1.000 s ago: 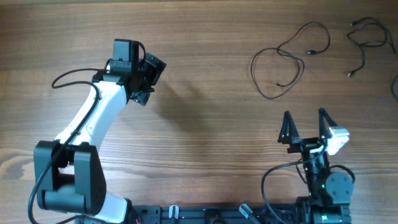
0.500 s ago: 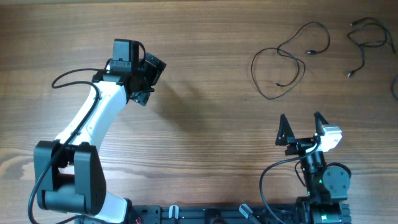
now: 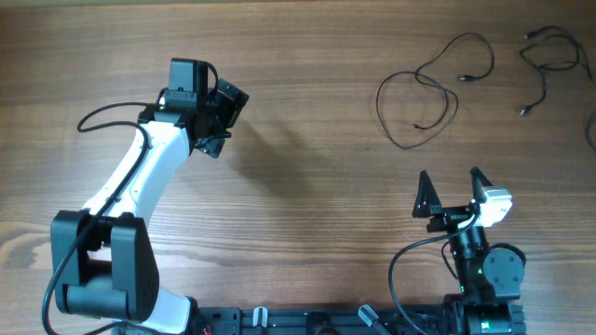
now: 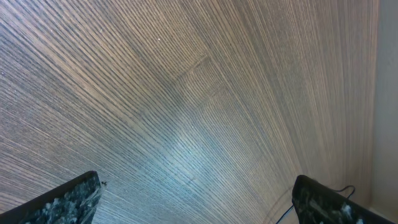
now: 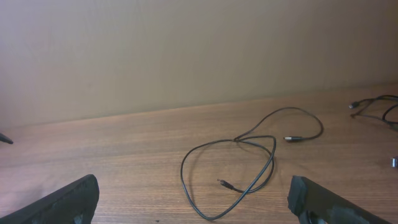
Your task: Untangle cables
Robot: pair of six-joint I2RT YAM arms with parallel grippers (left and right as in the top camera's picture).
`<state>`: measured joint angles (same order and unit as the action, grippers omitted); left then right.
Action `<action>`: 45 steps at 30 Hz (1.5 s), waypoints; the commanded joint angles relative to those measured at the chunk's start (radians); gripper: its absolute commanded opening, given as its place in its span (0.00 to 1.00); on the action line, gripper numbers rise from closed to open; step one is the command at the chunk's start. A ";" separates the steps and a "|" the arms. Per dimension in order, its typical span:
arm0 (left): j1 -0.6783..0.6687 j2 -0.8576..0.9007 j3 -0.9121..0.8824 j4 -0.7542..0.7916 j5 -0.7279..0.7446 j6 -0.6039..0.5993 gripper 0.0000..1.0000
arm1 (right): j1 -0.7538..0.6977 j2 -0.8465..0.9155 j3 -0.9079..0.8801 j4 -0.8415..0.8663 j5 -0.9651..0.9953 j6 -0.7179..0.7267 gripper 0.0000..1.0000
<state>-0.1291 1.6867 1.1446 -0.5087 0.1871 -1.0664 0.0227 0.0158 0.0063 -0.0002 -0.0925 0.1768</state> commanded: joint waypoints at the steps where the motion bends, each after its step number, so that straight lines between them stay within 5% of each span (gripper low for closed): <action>1: -0.003 -0.016 0.002 -0.035 -0.103 0.050 1.00 | -0.003 -0.012 -0.001 0.004 0.006 -0.019 1.00; 8: -0.050 -0.268 -0.098 -0.023 -0.275 0.323 1.00 | -0.003 -0.012 -0.001 0.004 0.006 -0.019 1.00; 16: -0.050 -0.922 -0.526 0.094 -0.267 0.550 1.00 | -0.003 -0.012 -0.001 0.004 0.006 -0.019 1.00; 24: -0.050 -1.535 -0.857 0.095 -0.208 0.619 1.00 | -0.003 -0.012 -0.001 0.004 0.006 -0.019 1.00; 36: 0.008 -1.683 -1.068 0.266 -0.124 0.800 1.00 | -0.003 -0.012 -0.001 0.003 0.006 -0.019 1.00; 41: 0.012 -1.683 -1.140 0.464 -0.087 0.923 1.00 | -0.003 -0.012 -0.001 0.003 0.006 -0.019 1.00; 45: 0.048 -1.683 -1.139 0.439 -0.064 0.966 1.00 | -0.003 -0.012 -0.001 0.003 0.006 -0.020 1.00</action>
<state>-0.1116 0.0128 0.0193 -0.0715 0.0864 -0.1833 0.0227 0.0135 0.0063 0.0002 -0.0925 0.1764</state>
